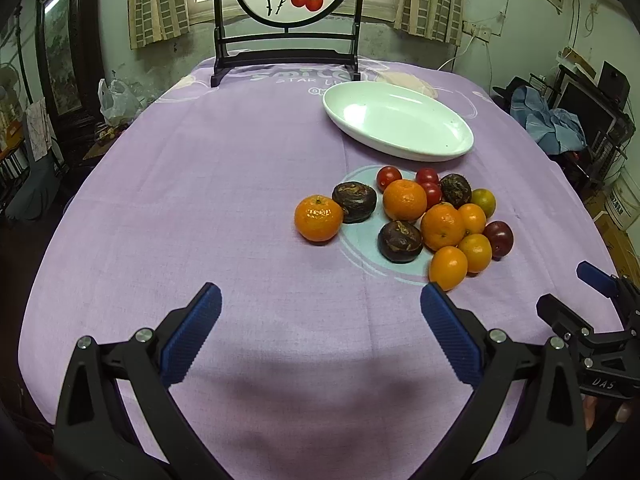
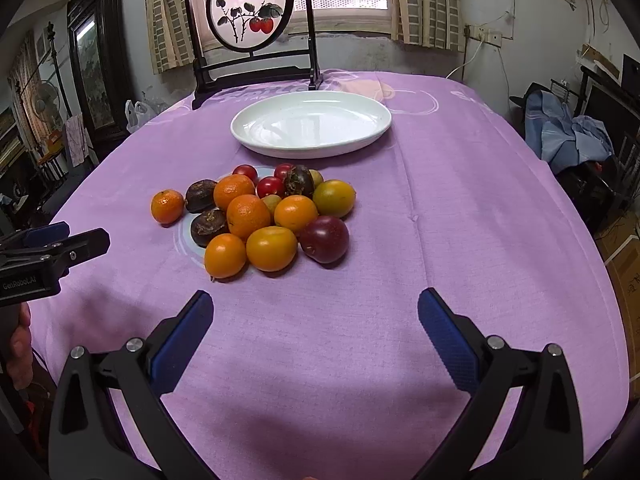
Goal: Organize fruits
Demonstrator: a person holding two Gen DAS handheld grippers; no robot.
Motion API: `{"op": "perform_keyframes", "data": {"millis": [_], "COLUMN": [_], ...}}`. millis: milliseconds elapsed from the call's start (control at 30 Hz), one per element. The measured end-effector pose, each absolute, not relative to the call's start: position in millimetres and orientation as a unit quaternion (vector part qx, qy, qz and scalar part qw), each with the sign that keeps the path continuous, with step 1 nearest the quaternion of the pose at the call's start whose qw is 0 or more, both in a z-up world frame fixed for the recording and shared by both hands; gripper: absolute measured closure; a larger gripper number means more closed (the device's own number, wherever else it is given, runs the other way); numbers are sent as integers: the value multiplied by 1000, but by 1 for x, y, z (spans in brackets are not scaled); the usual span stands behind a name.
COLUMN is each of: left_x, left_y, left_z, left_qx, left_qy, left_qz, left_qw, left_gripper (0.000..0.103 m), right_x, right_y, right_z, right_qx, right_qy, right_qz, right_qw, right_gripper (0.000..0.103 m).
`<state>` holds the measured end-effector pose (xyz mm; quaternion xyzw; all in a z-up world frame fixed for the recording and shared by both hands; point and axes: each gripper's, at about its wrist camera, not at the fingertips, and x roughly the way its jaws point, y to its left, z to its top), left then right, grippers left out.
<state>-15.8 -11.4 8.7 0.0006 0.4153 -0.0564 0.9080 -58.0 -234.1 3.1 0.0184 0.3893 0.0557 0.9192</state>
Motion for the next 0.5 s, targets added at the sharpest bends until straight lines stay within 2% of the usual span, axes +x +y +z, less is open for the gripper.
{"op": "perform_keyframes", "data": {"millis": [500], "left_x": [-19], "left_y": [-17], "left_z": [7], "left_qx": [8], "left_qy": [417], "left_qz": [-57], "left_qw": [907], "left_gripper": [2], "right_x": [-64], "right_y": [-228], "right_z": [19], "right_qx": [49], "right_qy": [362], "right_qz": [88], "right_qw": [927], "right_gripper": [1]}}
